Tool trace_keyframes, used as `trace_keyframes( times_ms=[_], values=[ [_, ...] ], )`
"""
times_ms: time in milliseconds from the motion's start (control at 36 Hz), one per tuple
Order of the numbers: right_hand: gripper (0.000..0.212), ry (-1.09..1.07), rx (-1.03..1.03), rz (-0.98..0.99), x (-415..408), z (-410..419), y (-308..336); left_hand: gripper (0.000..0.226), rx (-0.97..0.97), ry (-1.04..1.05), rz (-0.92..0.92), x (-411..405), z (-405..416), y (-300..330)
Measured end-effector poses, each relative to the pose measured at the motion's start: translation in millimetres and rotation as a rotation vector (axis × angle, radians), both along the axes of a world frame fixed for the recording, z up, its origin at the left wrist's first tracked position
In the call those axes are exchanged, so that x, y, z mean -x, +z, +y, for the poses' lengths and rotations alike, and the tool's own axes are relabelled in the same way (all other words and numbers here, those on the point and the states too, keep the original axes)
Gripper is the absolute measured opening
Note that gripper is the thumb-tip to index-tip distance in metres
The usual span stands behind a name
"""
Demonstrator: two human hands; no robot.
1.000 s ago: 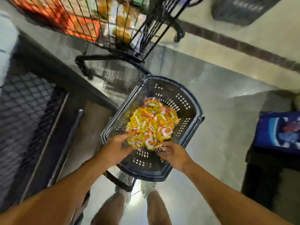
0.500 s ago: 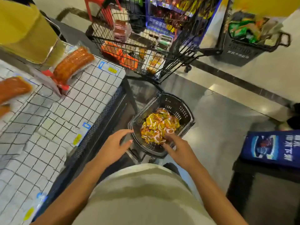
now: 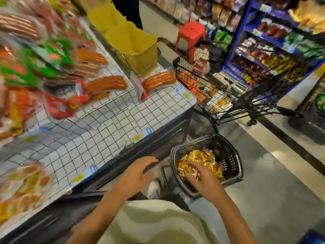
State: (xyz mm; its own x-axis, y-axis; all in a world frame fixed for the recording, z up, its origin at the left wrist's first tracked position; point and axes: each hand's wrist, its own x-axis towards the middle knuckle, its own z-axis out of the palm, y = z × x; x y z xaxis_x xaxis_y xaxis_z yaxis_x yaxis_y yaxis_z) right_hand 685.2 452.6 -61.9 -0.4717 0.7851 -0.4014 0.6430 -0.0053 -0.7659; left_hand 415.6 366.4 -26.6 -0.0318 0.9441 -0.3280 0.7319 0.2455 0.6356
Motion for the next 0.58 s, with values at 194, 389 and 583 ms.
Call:
trace_keyframes(
  times_ms=[194,389,583],
  values=[
    [0.049,0.178,-0.105,0.004,46.0,1.0,19.7,0.039,-0.072,0.093,0.019,29.8,-44.8,16.0],
    [0.050,0.339,-0.266,-0.044,96.2,-48.5,38.4,0.037,-0.153,0.224,0.058,70.5,-126.6,21.6],
    [0.051,0.539,-0.278,-0.101,163.9,-131.2,44.6,0.037,-0.156,0.401,0.035,116.0,-246.7,24.2]
  ],
)
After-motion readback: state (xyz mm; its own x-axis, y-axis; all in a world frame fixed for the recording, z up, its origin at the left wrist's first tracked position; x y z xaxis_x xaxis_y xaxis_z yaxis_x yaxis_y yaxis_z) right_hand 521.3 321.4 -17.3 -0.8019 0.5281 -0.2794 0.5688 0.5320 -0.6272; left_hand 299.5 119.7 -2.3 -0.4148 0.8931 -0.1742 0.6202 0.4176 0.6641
